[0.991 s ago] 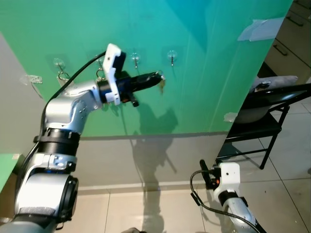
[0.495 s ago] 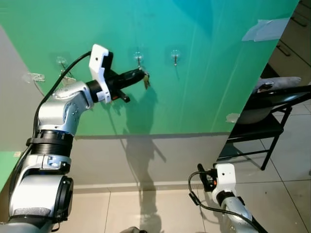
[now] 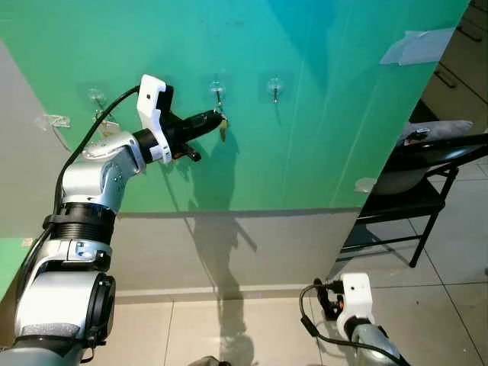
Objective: Hang keys on a hook
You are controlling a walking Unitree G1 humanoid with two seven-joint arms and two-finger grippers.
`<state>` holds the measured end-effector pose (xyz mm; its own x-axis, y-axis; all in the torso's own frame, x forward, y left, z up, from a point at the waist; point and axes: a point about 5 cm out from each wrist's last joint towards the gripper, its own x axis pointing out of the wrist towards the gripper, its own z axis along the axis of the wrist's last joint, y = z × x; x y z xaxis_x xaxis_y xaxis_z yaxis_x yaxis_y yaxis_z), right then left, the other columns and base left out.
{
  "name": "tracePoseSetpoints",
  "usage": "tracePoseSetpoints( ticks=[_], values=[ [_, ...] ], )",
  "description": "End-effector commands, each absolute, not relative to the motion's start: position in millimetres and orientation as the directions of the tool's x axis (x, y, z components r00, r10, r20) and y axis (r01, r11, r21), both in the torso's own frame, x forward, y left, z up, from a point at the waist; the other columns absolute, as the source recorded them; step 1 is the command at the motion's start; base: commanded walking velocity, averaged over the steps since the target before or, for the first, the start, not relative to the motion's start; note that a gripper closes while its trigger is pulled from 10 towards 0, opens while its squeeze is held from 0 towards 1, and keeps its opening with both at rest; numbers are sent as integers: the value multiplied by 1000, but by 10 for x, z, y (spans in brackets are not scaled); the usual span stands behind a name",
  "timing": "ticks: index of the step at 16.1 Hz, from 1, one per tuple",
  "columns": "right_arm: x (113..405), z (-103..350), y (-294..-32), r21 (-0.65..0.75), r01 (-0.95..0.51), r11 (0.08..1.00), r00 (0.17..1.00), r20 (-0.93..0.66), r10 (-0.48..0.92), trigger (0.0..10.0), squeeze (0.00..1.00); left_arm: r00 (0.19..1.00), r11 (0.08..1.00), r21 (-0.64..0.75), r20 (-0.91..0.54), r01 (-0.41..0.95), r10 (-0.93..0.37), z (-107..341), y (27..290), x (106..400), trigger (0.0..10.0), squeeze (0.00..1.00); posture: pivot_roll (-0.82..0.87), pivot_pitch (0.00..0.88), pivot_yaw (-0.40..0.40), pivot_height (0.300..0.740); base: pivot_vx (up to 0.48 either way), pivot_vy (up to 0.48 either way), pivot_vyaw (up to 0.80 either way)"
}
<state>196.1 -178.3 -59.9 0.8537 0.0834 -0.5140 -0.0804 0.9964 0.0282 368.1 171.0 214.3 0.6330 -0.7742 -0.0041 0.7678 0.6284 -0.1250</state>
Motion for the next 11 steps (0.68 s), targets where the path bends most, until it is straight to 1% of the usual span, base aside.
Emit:
tracePoseSetpoints(
  ticks=[1, 4, 5, 8, 11],
  values=[
    [1947, -625, -1804, 27, -67, 997, 840, -539, 71, 10000, 0, 612, 611, -70, -6, 789, -791, 2228, 1674, 3689, 10000, 0, -160, 0, 83, 740, 0, 0, 0],
    [1907, -662, -1820, 27, -58, 998, 820, -569, 63, 10000, 0, 577, 577, -53, -20, 815, -817, 2224, 1635, 3661, 10000, 0, -160, 0, 85, 740, 0, 0, 0],
    [1908, -658, -1811, 28, -60, 998, 825, -562, 66, 10000, 0, 558, 559, -42, -38, 828, -829, 2207, 1626, 3641, 10000, 0, -159, 0, 84, 740, 0, 0, 0],
    [1925, -636, -1793, 28, -69, 997, 840, -538, 74, 10000, 0, 557, 558, -39, -34, 829, -830, 2208, 1629, 3639, 10000, 0, -158, 0, 83, 740, 0, 0, 0],
    [1923, -637, -1788, 27, -73, 997, 840, -538, 76, 10000, 0, 580, 580, -48, 1, 813, -814, 2264, 1659, 3670, 10000, 0, -158, 0, 82, 740, 0, 0, 0]
  ],
)
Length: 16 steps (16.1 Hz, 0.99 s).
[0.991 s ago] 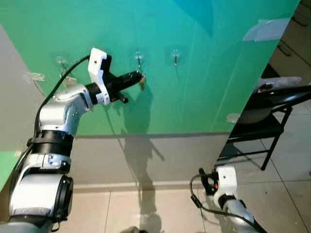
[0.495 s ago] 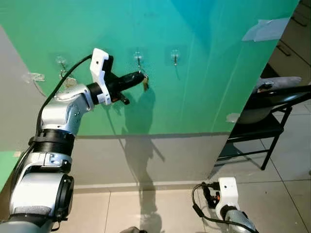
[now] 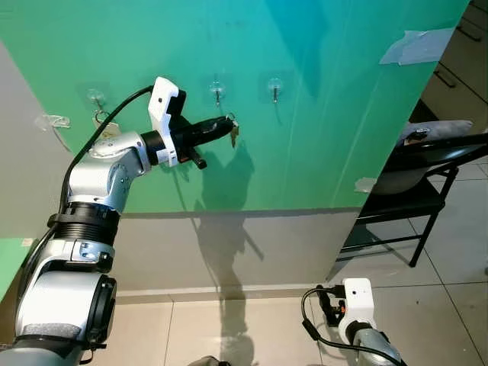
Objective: Hang keys on a hook
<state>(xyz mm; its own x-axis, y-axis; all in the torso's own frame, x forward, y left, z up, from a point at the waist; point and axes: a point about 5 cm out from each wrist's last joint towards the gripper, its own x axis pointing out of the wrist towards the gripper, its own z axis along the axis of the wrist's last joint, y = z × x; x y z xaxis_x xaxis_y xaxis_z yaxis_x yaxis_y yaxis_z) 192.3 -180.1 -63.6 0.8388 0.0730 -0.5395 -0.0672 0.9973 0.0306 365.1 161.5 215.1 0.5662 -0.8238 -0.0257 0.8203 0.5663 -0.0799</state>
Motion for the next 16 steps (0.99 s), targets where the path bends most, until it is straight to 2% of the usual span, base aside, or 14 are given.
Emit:
tracePoseSetpoints(
  ticks=[1, 12, 14, 16],
  values=[
    [1922, -637, -1787, 27, -73, 997, 840, -538, 76, 10000, 0, 586, 585, -50, 6, 810, -810, 2275, 1669, 3675, 10000, 0, -158, 0, 82, 740, 0, 0, 0],
    [1903, -654, -1772, 27, -75, 997, 832, -549, 78, 10000, 0, 604, 599, -85, 73, 796, -793, 2367, 1705, 3707, 10000, 0, -159, 0, 82, 740, 0, 0, 0],
    [1902, -656, -1768, 27, -77, 997, 831, -550, 79, 10000, 0, 623, 614, -114, 67, 781, -780, 2342, 1734, 3721, 10000, 0, -158, 0, 82, 740, 0, 0, 0],
    [1901, -658, -1764, 29, -78, 996, 830, -552, 82, 10000, 0, 685, 665, -198, 49, 720, -727, 2273, 1818, 3782, 10000, 0, -157, 0, 80, 740, 0, 0, 0]
  ],
)
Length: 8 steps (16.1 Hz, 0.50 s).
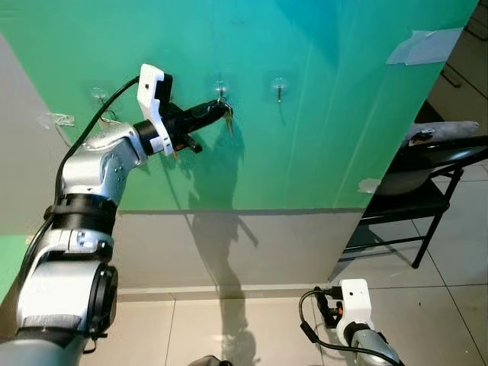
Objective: Hang keys on a hook
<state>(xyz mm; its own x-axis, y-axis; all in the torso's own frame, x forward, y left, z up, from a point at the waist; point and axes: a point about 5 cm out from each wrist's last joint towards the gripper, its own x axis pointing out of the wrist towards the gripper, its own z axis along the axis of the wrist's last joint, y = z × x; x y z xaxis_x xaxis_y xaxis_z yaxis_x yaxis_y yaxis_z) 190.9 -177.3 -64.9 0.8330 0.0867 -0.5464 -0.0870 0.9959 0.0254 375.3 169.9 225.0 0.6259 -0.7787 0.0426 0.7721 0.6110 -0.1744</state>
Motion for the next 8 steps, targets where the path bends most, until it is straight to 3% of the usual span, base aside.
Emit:
tracePoseSetpoints(
  ticks=[1, 5, 8],
  values=[
    [1900, -658, -1764, 30, -79, 996, 830, -552, 82, 10000, 0, 701, 676, -233, 41, 699, -712, 2246, 1841, 3798, 10000, 0, -157, 0, 79, 740, 0, 0, 0],
    [1895, -662, -1763, 31, -81, 996, 828, -555, 84, 10000, 0, 762, 728, -415, -116, 545, -637, 2009, 1853, 3862, 10000, 0, -159, 0, 78, 740, 0, 0, 0],
    [1890, -665, -1762, 32, -80, 996, 827, -556, 84, 10000, 0, 767, 765, -336, -161, 549, -621, 1972, 1820, 3874, 10000, 0, -159, 0, 78, 740, 0, 0, 0]
  ],
)
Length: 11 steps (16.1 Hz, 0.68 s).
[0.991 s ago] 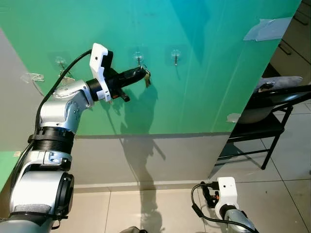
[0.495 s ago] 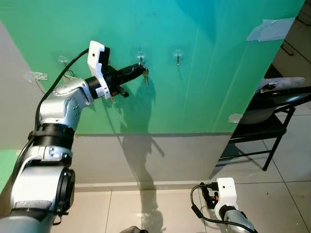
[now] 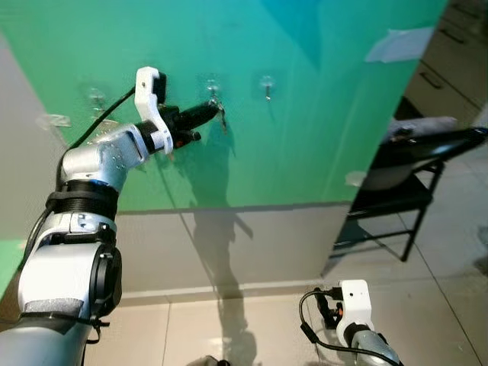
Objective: Hang keys on a hook
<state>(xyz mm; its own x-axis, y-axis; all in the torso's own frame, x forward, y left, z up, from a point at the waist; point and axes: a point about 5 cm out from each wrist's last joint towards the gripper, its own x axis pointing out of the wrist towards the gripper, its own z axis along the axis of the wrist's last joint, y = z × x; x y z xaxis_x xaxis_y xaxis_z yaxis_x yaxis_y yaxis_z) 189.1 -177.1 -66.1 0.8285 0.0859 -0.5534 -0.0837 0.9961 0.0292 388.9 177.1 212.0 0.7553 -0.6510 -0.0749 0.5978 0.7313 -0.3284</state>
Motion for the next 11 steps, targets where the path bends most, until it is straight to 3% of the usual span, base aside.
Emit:
tracePoseSetpoints(
  ticks=[1, 5, 11],
  values=[
    [1887, -667, -1761, 31, -81, 996, 826, -557, 84, 10000, 0, 766, 774, -282, -165, 567, -622, 1979, 1800, 3873, 10000, 1000, -159, 0, 78, 740, 0, 0, 0],
    [1879, -672, -1763, 29, -84, 996, 823, -561, 86, 10000, 0, 766, 769, -61, -64, 637, -640, 2229, 1668, 3875, 10000, 1000, -156, 0, 76, 740, 0, 0, 0],
    [1874, -674, -1769, 29, -92, 995, 821, -564, 92, 10000, 0, 812, 790, 280, 58, 546, -581, 2450, 1563, 3853, 10000, 1000, -148, 0, 72, 740, 0, 0, 0]
  ],
)
